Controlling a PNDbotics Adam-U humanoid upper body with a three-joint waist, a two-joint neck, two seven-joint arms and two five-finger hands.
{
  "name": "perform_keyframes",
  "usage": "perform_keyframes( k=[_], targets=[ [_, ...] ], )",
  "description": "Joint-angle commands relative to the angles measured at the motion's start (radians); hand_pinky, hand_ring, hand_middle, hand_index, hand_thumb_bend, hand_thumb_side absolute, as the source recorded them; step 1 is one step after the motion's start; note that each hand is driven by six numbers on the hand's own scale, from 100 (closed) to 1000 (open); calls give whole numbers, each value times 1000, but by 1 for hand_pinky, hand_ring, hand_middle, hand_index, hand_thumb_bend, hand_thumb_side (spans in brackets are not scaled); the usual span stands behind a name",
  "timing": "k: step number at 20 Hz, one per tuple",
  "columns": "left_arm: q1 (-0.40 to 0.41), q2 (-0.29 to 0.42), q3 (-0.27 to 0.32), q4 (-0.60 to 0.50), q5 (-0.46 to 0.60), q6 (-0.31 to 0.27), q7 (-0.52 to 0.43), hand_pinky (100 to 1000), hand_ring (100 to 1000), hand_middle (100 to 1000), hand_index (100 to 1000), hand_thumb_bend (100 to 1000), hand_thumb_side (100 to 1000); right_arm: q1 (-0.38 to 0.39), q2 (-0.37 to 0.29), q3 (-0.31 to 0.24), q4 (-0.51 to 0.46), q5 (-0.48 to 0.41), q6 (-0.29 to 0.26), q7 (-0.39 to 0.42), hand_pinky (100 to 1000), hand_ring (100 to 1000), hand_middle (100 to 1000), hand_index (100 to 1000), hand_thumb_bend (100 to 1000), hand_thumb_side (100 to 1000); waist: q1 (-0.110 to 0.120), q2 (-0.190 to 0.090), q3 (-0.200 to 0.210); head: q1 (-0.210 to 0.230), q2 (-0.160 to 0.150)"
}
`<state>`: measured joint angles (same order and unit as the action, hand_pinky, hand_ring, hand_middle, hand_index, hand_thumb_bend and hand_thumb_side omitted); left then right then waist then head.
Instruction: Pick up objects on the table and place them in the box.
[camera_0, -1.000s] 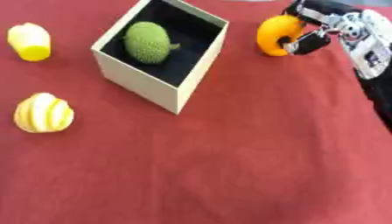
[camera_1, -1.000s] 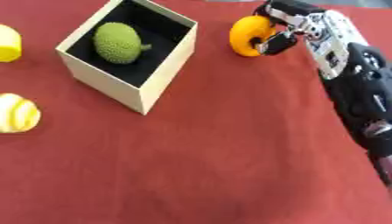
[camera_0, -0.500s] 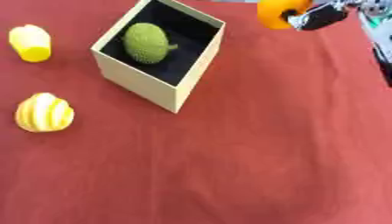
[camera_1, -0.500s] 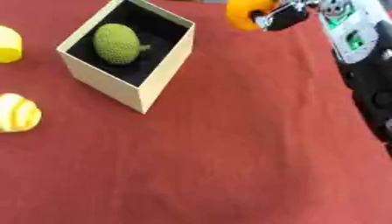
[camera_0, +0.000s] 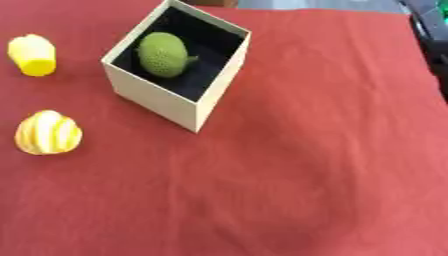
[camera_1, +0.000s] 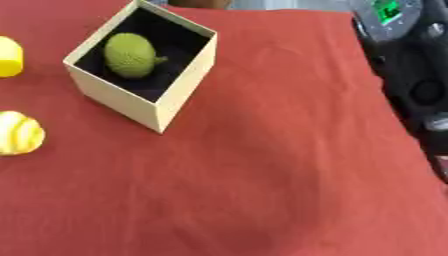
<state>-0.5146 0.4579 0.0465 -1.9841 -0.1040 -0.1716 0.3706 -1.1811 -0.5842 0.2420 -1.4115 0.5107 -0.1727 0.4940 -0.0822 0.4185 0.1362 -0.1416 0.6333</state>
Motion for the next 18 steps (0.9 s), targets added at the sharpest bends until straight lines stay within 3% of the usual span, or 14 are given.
perform_keyframes(
  k=[1, 7, 13, 15, 16, 18],
  targets=[
    [-19, 21, 4, -16, 7, -4, -5, 763, 751, 733, 873, 294, 754, -36, 33, 18, 5, -1, -6, 23, 773, 722, 557, 644, 100, 100, 5, -33, 4, -10, -4],
    [-37, 19, 3, -16, 10, -13, -7, 765, 752, 735, 873, 301, 743, -49, 116, 60, 102, 30, -25, 59, 775, 727, 562, 649, 100, 100, 5, -38, 20, -22, -4],
    [-42, 19, 2, -16, 11, -15, -9, 764, 750, 735, 873, 303, 744, -42, 154, 84, 185, 57, -51, 79, 780, 745, 584, 670, 100, 100, 3, -36, 25, -22, 4],
    [-41, 19, 2, -16, 11, -15, -9, 764, 749, 734, 873, 302, 746, -43, 160, 89, 201, 70, -61, 75, 787, 778, 632, 710, 100, 100, 4, -35, 26, -23, 5],
    [-40, 18, 2, -16, 11, -14, -10, 764, 749, 734, 873, 301, 747, -44, 162, 91, 207, 79, -64, 70, 805, 834, 729, 775, 100, 108, 4, -35, 26, -23, 5],
    [-39, 17, 1, -16, 11, -13, -10, 764, 748, 734, 873, 301, 747, -47, 165, 91, 214, 113, -70, 63, 827, 871, 791, 825, 122, 123, 3, -35, 26, -24, 6]
  ],
)
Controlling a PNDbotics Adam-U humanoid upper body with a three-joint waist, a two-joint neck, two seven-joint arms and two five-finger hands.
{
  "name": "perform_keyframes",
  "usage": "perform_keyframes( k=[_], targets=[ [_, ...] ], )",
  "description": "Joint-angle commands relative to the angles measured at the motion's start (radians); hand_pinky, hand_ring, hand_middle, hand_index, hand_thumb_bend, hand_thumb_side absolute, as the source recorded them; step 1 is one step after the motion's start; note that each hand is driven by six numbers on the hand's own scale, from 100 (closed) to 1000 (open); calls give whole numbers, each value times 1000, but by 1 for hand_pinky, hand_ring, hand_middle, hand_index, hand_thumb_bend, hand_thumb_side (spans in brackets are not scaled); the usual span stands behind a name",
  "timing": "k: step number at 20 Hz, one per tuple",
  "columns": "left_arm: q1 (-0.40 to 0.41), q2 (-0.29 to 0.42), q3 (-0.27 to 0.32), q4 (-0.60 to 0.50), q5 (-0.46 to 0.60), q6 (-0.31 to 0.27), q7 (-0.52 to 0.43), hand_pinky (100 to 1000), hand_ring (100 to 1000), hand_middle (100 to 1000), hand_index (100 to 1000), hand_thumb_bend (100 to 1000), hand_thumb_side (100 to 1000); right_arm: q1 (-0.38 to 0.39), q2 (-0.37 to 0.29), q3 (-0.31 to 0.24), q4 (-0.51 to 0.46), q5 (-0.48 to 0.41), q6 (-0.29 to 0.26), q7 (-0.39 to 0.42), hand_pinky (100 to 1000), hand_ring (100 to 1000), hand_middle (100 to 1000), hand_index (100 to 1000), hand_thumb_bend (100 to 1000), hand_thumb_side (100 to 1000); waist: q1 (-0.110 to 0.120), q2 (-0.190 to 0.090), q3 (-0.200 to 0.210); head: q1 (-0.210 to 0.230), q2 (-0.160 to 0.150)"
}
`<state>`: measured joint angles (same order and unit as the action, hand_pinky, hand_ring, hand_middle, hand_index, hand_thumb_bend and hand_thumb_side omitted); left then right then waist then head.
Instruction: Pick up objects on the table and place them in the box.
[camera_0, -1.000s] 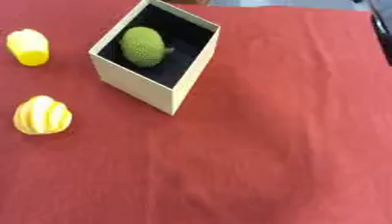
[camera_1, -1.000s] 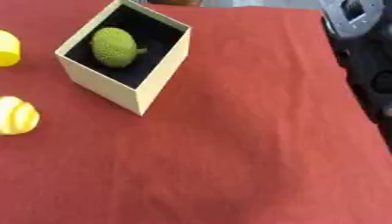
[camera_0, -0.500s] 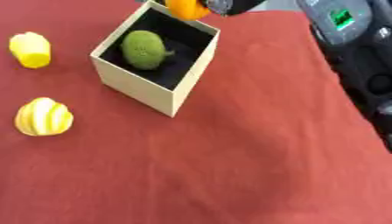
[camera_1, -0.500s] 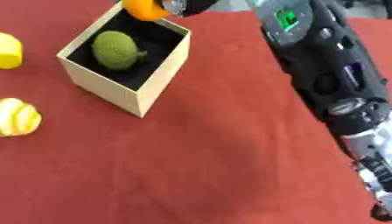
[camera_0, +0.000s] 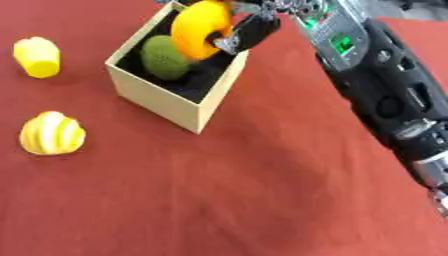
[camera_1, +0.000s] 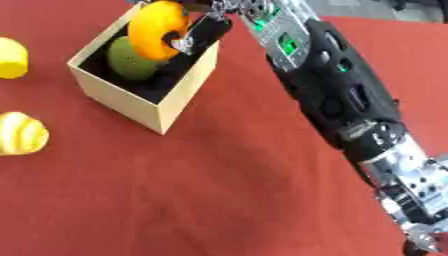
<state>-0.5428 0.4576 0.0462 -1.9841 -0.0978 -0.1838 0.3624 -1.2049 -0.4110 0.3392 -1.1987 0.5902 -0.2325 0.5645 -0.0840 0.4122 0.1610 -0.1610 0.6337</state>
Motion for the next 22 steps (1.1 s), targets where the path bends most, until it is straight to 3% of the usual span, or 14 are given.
perform_keyframes(
  k=[1, 3, 4, 5, 7, 8, 18, 22],
  targets=[
    [-10, 17, 2, -16, 5, -1, -2, 764, 748, 734, 873, 301, 747, -25, -8, -7, 4, 55, -13, -8, 833, 882, 807, 834, 138, 115, 5, -29, 1, -5, 5],
    [-10, 16, 2, -16, 5, 0, -1, 764, 748, 734, 873, 302, 747, -25, -7, -10, 8, 91, -22, -5, 849, 907, 838, 856, 174, 287, 4, -29, 0, -5, 5],
    [-10, 16, 2, -16, 5, 0, -1, 764, 748, 734, 873, 302, 747, -25, -7, -12, 10, 105, -28, -4, 850, 909, 841, 858, 179, 306, 4, -29, 0, -5, 5],
    [-10, 16, 2, -16, 5, 0, -1, 764, 748, 734, 873, 302, 747, -24, -8, -13, 11, 119, -35, -5, 860, 924, 860, 880, 244, 478, 4, -29, 0, -4, 5],
    [-9, 15, 2, -16, 5, 1, -1, 764, 748, 734, 873, 302, 748, -23, -9, -16, 13, 144, -50, -12, 866, 933, 870, 892, 266, 644, 4, -29, -1, -3, 5],
    [-8, 15, 2, -16, 5, 1, -1, 764, 748, 734, 873, 301, 748, -22, -9, -18, 14, 154, -59, -18, 869, 938, 877, 898, 265, 668, 5, -29, -1, -2, 6],
    [-7, 15, 2, -16, 5, 3, -1, 764, 747, 735, 873, 302, 748, -17, -25, -46, -14, 148, -85, -54, 868, 936, 867, 895, 279, 596, 6, -30, -6, 1, 7],
    [-3, 32, 4, -16, 0, 7, 0, 765, 748, 735, 874, 302, 747, 5, -74, -73, -118, 66, -63, -104, 857, 916, 842, 881, 184, 501, 6, -32, -9, 12, 10]
  ],
)
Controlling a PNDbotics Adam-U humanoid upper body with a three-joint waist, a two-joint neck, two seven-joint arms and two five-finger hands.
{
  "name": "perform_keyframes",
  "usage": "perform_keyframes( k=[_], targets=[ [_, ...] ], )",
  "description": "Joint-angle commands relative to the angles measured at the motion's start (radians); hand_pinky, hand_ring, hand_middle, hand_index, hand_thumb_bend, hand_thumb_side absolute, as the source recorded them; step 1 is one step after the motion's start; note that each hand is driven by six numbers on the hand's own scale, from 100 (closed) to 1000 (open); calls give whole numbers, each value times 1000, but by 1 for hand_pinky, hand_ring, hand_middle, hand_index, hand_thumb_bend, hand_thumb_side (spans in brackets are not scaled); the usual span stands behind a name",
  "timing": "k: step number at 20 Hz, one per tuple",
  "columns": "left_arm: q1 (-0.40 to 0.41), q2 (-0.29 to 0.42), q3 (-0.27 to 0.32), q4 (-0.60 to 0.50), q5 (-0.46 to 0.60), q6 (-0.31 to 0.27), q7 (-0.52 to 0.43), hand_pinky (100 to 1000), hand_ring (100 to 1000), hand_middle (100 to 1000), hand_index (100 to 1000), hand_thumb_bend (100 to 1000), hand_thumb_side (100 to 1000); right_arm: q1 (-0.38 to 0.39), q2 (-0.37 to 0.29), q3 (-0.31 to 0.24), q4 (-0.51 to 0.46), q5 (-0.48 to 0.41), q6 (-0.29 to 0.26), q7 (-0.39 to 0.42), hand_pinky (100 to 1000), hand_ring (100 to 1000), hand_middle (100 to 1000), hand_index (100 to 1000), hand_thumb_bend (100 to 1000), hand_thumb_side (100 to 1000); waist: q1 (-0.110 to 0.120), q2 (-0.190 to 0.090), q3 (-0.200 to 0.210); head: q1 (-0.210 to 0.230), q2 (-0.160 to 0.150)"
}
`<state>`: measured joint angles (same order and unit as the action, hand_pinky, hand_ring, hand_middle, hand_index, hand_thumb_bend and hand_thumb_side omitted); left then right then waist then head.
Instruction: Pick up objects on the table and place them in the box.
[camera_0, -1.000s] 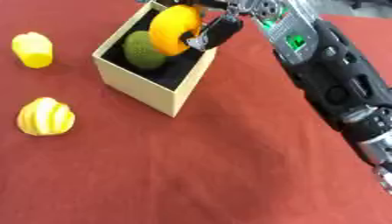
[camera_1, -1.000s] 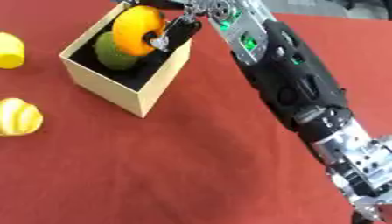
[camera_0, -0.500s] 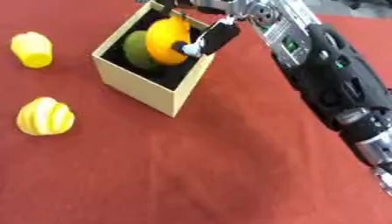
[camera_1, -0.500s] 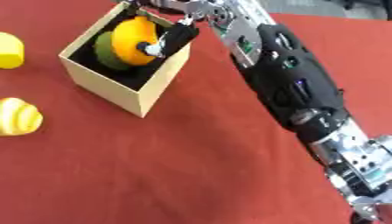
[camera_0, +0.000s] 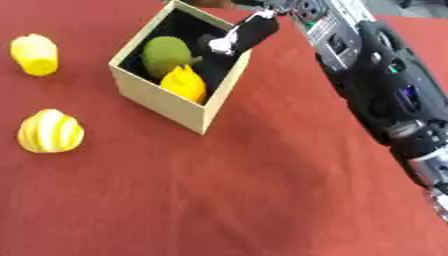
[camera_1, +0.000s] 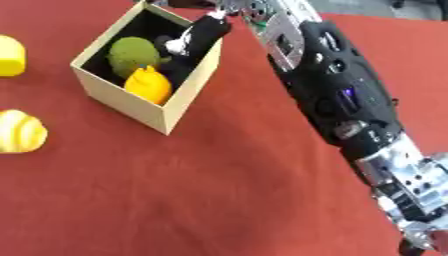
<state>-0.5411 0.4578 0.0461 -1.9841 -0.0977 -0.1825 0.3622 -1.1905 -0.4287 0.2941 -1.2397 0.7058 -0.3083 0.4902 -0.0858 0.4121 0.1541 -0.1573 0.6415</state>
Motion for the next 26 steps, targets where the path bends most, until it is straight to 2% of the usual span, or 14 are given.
perform_keyframes(
  k=[1, 2, 3, 5, 7, 10, 12, 13, 15, 17, 19, 22, 26],
  targets=[
    [-4, 44, 3, -16, -3, 9, -1, 766, 748, 736, 874, 302, 746, 1, -81, -38, -123, -85, 29, -49, 850, 905, 828, 872, 100, 477, 8, -33, -4, 15, 5],
    [-3, 61, 1, -16, -9, 14, -3, 766, 748, 736, 874, 303, 745, 14, -107, -49, -168, -127, 50, -71, 847, 899, 821, 867, 100, 486, 8, -34, -6, 20, 7],
    [-1, 83, -2, -16, -16, 22, -7, 767, 748, 737, 876, 307, 740, 31, -138, -60, -216, -177, 74, -95, 843, 890, 808, 861, 100, 557, 9, -35, -9, 26, 9],
    [2, 138, -11, -16, -40, 54, -21, 767, 748, 738, 878, 310, 734, 77, -210, -85, -321, -299, 123, -152, 841, 880, 795, 851, 100, 609, 10, -36, -13, 35, 12],
    [3, 206, -28, -16, -74, 111, -47, 767, 747, 739, 884, 317, 726, 138, -289, -118, -426, -399, 180, -224, 839, 871, 786, 841, 100, 628, 10, -37, -18, 35, 15],
    [-4, 339, -67, -16, -155, 234, -126, 773, 753, 747, 896, 353, 695, 267, -392, -167, -579, -530, 236, -336, 839, 869, 783, 835, 100, 655, 12, -37, -25, 34, 24],
    [3, 425, -94, -16, -198, 290, -194, 786, 767, 769, 908, 346, 648, 345, -437, -202, -661, -579, 261, -394, 835, 860, 767, 817, 100, 611, 15, -36, -30, 43, 26],
    [14, 467, -108, -16, -211, 311, -233, 803, 780, 783, 920, 363, 616, 378, -454, -219, -694, -591, 274, -418, 833, 858, 764, 811, 100, 564, 17, -36, -33, 49, 25],
    [39, 542, -132, -16, -229, 341, -329, 832, 804, 810, 935, 415, 599, 436, -483, -247, -743, -598, 292, -461, 834, 859, 765, 813, 100, 550, 22, -35, -39, 58, 24],
    [46, 588, -148, -16, -233, 336, -435, 855, 824, 829, 950, 500, 594, 481, -499, -273, -756, -597, 284, -501, 834, 859, 766, 813, 100, 547, 27, -35, -42, 63, 23],
    [37, 615, -157, -16, -240, 308, -546, 863, 820, 821, 935, 569, 574, 515, -506, -299, -759, -587, 269, -526, 832, 856, 763, 811, 100, 527, 31, -35, -44, 67, 24],
    [13, 639, -171, -16, -264, 283, -695, 871, 823, 815, 919, 627, 560, 547, -506, -345, -760, -576, 249, -568, 831, 850, 758, 808, 100, 494, 36, -37, -48, 76, 26],
    [-13, 653, -200, -8, -269, 278, -797, 878, 833, 823, 916, 700, 550, 580, -507, -385, -760, -579, 235, -623, 830, 845, 753, 803, 100, 482, 42, -37, -55, 92, 24]
  ],
)
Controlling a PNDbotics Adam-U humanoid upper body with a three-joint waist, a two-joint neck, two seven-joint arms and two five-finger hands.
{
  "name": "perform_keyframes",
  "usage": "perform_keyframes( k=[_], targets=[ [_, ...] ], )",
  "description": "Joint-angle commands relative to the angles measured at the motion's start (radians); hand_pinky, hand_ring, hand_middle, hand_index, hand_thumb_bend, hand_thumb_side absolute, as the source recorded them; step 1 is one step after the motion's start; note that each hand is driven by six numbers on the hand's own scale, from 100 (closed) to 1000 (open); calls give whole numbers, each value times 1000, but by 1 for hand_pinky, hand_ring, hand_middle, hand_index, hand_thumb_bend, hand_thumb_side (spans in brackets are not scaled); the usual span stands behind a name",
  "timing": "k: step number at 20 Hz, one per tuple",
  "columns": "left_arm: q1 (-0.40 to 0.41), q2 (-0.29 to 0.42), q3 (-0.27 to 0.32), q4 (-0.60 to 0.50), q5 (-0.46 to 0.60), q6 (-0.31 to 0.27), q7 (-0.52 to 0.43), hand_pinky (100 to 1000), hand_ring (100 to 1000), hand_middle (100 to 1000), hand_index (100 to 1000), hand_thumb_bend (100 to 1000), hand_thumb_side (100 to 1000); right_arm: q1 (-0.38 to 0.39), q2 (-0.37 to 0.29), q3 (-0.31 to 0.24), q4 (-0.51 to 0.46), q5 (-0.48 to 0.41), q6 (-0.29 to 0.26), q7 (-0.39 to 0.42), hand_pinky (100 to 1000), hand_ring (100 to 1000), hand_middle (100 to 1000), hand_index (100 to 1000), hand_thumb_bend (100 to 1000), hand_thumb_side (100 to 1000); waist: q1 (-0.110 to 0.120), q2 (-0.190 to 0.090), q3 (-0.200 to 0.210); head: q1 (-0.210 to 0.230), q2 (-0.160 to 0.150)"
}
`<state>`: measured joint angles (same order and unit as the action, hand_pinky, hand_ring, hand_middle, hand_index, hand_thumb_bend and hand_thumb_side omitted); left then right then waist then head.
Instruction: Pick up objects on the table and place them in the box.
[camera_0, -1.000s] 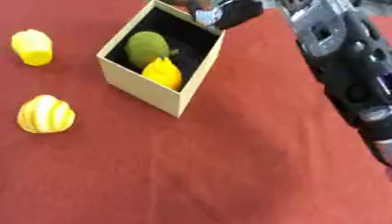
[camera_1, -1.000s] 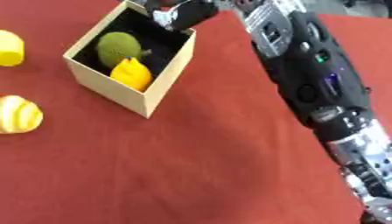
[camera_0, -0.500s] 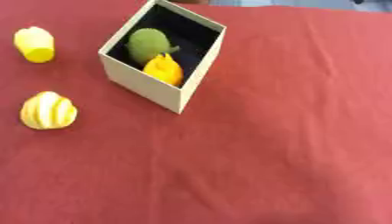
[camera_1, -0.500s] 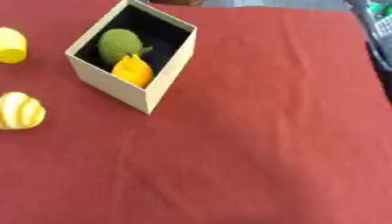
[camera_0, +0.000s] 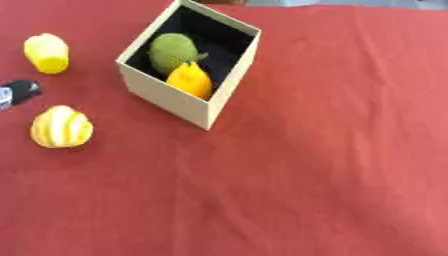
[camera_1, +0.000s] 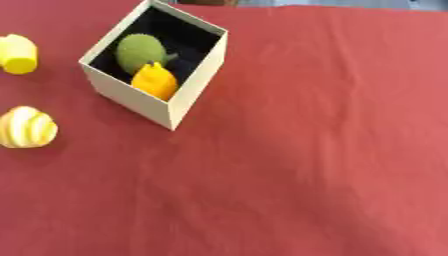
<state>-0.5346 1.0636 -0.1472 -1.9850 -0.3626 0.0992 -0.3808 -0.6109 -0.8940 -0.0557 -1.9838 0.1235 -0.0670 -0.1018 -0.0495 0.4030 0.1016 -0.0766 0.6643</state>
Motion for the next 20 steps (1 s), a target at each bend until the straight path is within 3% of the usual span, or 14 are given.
perform_keyframes(
  k=[1, 5, 11, 20],
  targets=[
    [-25, 49, -15, 2, -4, -4, -69, 881, 835, 823, 915, 709, 546, 7, -42, -40, -16, 3, -7, -39, 829, 844, 752, 803, 100, 483, 7, -27, -4, 15, 1],
    [-49, 46, -49, 42, -17, -12, -121, 892, 846, 827, 917, 712, 521, 18, -37, -46, -16, 3, -6, -56, 828, 841, 749, 799, 100, 483, 14, -28, -8, 25, 0],
    [-72, 24, -82, 126, -47, 8, -172, 886, 844, 816, 907, 626, 434, 24, -26, -43, -16, 0, 0, -59, 827, 838, 744, 794, 100, 496, 22, -27, -13, 33, -1],
    [-116, -45, -151, 294, -81, 6, -232, 881, 849, 834, 921, 633, 419, 42, -8, -53, -16, 1, 6, -67, 826, 834, 741, 789, 100, 508, 24, -27, -23, 40, -4]
  ],
)
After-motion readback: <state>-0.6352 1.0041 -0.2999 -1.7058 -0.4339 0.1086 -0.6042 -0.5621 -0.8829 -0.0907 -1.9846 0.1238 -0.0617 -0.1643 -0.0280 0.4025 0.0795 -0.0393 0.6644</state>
